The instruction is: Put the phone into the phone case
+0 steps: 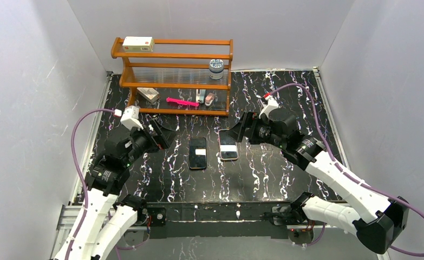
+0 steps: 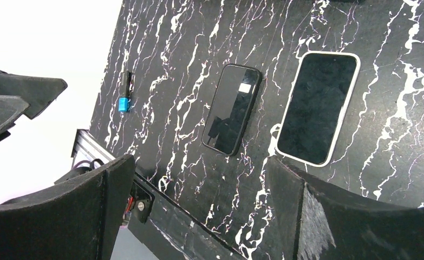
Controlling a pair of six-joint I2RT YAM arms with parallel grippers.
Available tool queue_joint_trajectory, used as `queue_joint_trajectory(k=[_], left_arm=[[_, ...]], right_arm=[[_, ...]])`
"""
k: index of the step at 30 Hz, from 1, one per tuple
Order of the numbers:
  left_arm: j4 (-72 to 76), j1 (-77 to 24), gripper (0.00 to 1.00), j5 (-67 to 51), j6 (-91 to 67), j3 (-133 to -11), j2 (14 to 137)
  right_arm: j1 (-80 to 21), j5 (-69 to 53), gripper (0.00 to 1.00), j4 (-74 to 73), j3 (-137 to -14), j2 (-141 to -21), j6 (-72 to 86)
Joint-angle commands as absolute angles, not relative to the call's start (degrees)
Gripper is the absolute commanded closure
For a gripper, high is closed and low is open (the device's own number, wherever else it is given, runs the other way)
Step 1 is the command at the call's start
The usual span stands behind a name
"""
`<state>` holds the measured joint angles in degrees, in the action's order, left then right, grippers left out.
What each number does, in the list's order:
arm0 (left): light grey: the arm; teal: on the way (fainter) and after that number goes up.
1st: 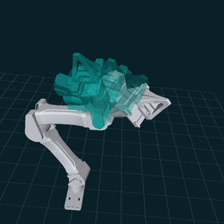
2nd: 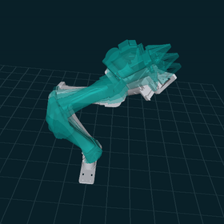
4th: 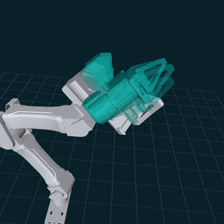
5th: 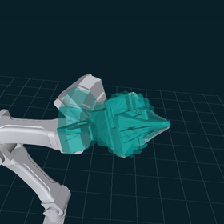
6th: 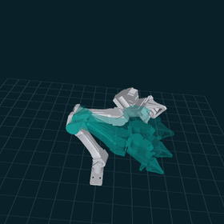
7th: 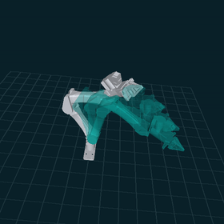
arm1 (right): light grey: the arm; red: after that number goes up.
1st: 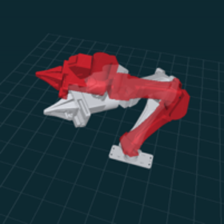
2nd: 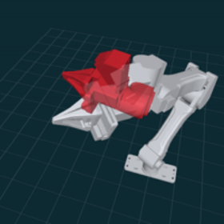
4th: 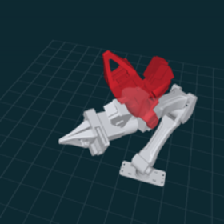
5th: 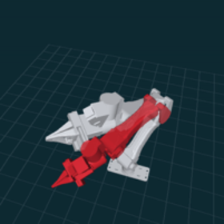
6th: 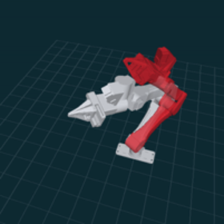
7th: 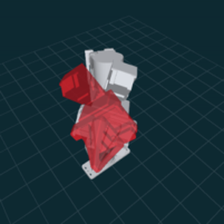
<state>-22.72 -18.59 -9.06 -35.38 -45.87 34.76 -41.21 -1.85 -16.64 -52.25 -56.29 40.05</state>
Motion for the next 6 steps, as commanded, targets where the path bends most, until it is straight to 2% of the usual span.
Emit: queue_joint_trajectory(k=[1,6], left_arm=[[-21.98,-18.55,0.02,-8.53,-35.34,-47.62,33.84],[-21.66,-18.60,0.02,-10.90,-35.01,-47.33,34.13]], right_arm=[[-40.93,-1.01,0.01,-15.38,-53.36,-55.28,40.15],[-40.88,-1.20,0.01,-15.21,-53.39,-55.28,40.52]])
